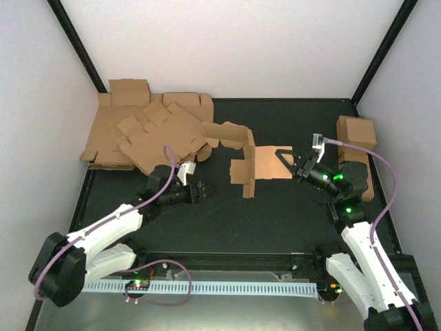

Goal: Fold the paper box

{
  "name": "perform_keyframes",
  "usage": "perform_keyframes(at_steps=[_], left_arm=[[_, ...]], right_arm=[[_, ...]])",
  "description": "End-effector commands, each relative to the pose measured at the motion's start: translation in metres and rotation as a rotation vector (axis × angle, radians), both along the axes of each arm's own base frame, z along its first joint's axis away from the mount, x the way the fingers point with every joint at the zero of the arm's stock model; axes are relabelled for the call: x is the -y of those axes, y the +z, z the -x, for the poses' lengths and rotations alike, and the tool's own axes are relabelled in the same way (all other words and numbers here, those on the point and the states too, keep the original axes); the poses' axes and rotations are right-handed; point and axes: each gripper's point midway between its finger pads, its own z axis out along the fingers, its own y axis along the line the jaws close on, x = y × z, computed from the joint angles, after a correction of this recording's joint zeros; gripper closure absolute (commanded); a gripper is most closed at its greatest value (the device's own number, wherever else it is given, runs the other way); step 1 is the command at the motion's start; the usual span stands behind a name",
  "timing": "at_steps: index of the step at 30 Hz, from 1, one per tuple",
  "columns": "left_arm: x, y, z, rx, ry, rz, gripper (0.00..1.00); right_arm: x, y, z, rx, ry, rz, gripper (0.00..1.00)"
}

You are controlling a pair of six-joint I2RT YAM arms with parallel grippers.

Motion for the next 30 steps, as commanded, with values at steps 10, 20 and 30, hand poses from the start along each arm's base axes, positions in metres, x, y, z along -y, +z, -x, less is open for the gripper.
perform_keyframes(at_steps=[10,20,30], left_arm=[[0.039,0.027,-0.023,0.057,-0.074,0.170,0.26],[0.072,0.023,-0.047,0.056,-0.068,0.191,0.33],[0.087,0.020,-0.069,0.064,-0.053,0.233,0.48]], right_arm=[[0.000,0.033,0.014,0.043,0.029,-0.065,0.98],[0.001,0.046,0.017,0.049,0.027,-0.085,0.98],[0.002,0.057,0.022,0.062,0.033,-0.091,0.98]])
